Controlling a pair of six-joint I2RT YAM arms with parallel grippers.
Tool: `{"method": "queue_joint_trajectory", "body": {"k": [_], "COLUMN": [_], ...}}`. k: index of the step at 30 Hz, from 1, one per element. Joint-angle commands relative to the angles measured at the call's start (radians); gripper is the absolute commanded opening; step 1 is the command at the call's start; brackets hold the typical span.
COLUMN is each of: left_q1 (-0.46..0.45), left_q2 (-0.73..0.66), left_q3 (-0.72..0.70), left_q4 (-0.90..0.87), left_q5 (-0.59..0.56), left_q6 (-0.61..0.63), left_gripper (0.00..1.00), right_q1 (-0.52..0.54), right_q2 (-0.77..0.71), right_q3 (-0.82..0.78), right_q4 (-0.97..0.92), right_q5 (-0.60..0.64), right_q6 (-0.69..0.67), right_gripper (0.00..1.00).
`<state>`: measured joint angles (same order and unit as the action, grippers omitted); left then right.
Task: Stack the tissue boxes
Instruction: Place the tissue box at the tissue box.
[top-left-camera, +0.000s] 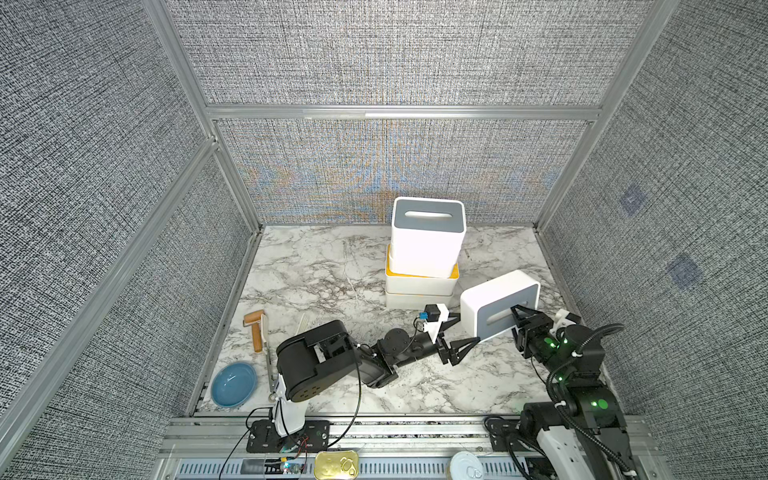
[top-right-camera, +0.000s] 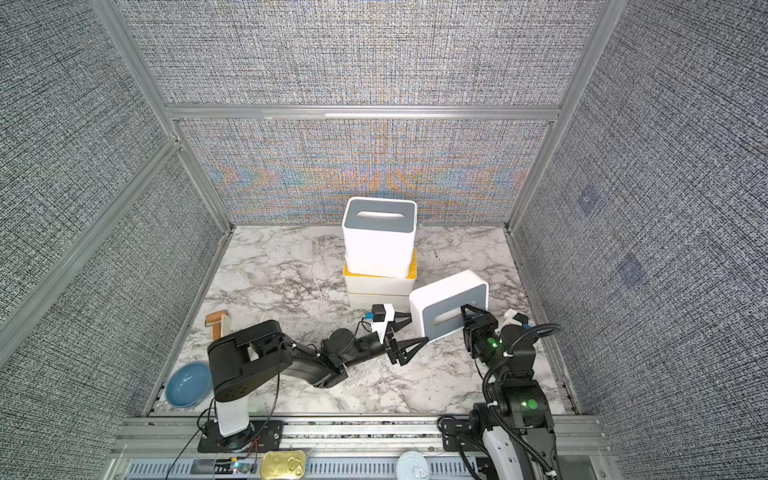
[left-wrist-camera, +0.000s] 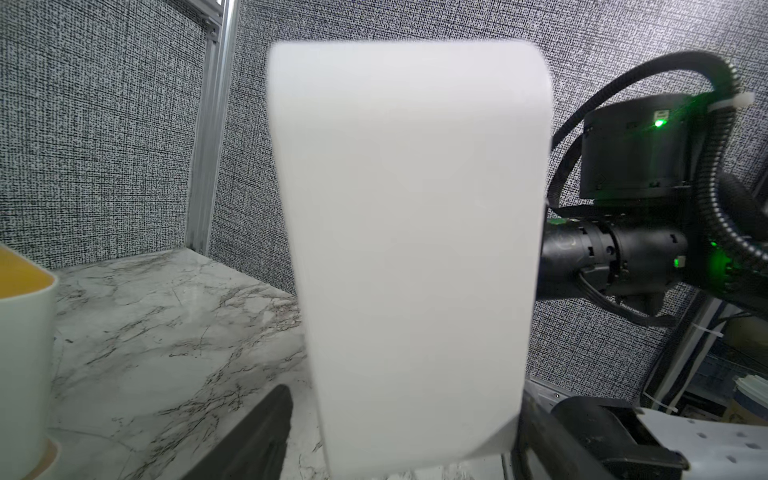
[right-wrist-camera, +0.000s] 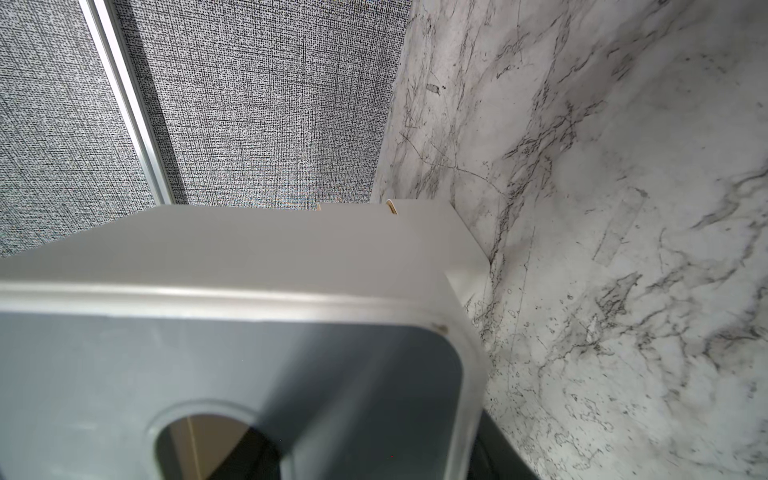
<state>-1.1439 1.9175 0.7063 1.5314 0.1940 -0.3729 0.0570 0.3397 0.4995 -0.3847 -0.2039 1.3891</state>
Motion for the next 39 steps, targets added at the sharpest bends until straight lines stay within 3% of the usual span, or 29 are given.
{"method": "queue_joint_trajectory", "body": {"k": [1,9,16,21,31,39], "left_q1": [-0.002,-0.002,-0.002,-0.002,-0.002,-0.002], "left_q2": [0.000,0.004,0.024,0.020,0.006,-0.056], "left_q3": [-0.004,0.010,0.032,0.023,0.005,-0.056], "left_q4": [0.057,0.045,0.040,0.041,0.072,0.098], "left_q5": [-0.002,-0.004,0.009,-0.004,0.000,-0.067], "left_q6": [0.017,0.016,-0.004,-0.004,-0.019,-0.012], "left_gripper": [0.79,0.70,0.82,0.80,0.65,0.56], "right_q1": [0.000,-0.001,0.003,0.002,0.005,0.008], "right_q2": [-0.001,0.008,0.010,0.005,-0.008,-0.042], "right_q3": [-0.002,-0.001,-0.005,-0.003,-0.007,0.010], "right_q4": [0.053,0.066,0.076,0.073,0.068,0.037], "right_q5": [-0.009,-0.022,-0.020,-0.017,-0.014,-0.028], "right_q6": [0.004,-0.002,-0.001,-0.001,-0.013,-0.068], "right_gripper": [0.42,0.42,0.42,0.42,0.43,0.56]}}
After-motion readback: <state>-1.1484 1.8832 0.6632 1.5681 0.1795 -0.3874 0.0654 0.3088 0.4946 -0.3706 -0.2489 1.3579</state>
